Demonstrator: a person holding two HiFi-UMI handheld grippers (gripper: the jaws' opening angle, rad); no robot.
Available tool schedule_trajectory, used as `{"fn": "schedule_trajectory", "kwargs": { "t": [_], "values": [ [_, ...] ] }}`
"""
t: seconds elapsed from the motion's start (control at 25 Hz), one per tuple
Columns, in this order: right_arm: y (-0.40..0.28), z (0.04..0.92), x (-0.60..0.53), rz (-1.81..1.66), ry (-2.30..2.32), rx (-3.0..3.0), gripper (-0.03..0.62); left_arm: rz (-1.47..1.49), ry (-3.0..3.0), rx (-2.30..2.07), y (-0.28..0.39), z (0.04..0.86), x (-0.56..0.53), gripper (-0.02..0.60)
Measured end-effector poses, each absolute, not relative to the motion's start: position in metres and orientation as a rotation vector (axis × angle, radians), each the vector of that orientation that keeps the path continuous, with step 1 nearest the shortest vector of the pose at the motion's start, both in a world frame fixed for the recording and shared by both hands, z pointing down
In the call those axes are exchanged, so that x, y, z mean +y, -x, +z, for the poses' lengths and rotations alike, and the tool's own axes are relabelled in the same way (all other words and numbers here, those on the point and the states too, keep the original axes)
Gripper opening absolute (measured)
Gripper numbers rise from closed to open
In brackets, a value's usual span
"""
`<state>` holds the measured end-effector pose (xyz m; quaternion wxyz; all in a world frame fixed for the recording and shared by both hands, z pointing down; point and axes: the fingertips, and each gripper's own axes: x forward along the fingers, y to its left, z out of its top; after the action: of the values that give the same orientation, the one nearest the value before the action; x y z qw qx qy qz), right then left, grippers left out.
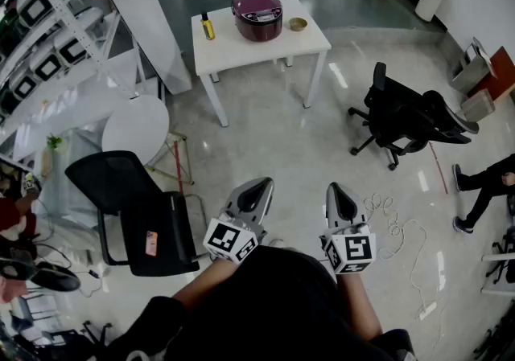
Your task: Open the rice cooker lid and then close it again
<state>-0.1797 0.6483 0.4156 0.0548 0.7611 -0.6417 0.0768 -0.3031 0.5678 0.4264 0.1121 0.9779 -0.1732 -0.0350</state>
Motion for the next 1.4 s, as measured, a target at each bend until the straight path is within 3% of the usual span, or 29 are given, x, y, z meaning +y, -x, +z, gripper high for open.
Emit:
{"fn": "schedule_trajectory", "kwargs": {
  "t": [1.04, 1.16, 1.28, 1.4],
  "values": [
    [0.16, 0.413, 0.686, 0.225, -2.379, -1.994, 0.008, -0.105, -2.9, -0.415, 0.308, 0.423, 0.576, 0.008],
    [0.158, 0.422, 0.688, 0.251, -2.326, -1.999, 0.164, -0.084, -2.859, -0.432, 0.31, 0.431, 0.574, 0.222],
    [0.152, 0.429, 0.69, 0.283, -2.334, -1.983, 0.223, -0.055, -2.845, -0.43, 0.31, 0.439, 0.573, 0.256],
    [0.146, 0.429, 0.693, 0.291, -2.349, -1.973, 0.239, -0.045, -2.852, -0.443, 0.311, 0.442, 0.574, 0.264]
  ]
}}
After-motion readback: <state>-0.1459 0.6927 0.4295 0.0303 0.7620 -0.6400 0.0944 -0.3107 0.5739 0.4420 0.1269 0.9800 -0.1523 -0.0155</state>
